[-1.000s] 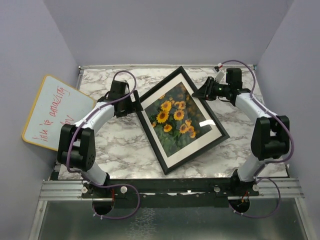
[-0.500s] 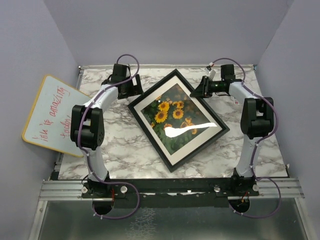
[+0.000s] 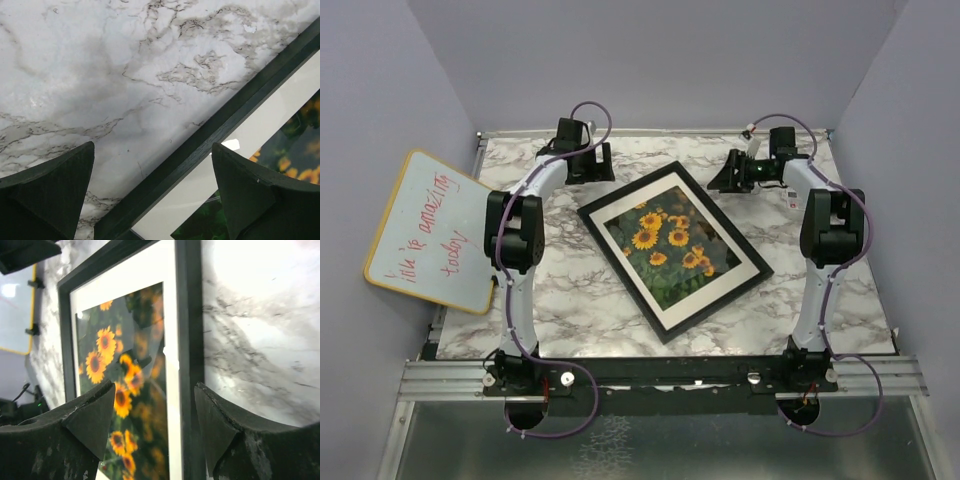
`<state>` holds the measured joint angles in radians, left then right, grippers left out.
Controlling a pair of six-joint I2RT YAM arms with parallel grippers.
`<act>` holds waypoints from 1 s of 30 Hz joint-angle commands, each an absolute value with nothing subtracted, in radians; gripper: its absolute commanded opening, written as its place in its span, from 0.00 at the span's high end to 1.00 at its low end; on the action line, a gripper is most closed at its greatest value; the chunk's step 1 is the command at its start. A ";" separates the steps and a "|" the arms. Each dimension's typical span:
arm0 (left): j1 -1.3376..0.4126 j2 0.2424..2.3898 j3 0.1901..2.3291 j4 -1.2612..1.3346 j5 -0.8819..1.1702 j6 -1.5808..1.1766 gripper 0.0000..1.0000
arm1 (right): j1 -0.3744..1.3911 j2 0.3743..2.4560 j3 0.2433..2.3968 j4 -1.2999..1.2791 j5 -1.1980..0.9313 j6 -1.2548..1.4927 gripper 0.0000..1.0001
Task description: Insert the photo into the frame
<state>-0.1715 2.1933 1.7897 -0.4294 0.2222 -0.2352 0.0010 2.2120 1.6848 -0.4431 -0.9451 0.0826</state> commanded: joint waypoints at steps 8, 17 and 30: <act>-0.167 2.272 1.835 -0.400 0.329 -0.151 0.01 | -0.021 1.940 1.464 -0.385 -0.263 0.466 0.28; -0.167 2.250 1.787 -0.423 0.387 -0.123 0.01 | -0.021 1.548 0.996 -0.614 -0.042 0.761 0.14; -0.167 2.228 1.705 -0.434 0.404 -0.144 0.01 | -0.021 1.394 0.767 -0.673 -0.097 0.839 0.03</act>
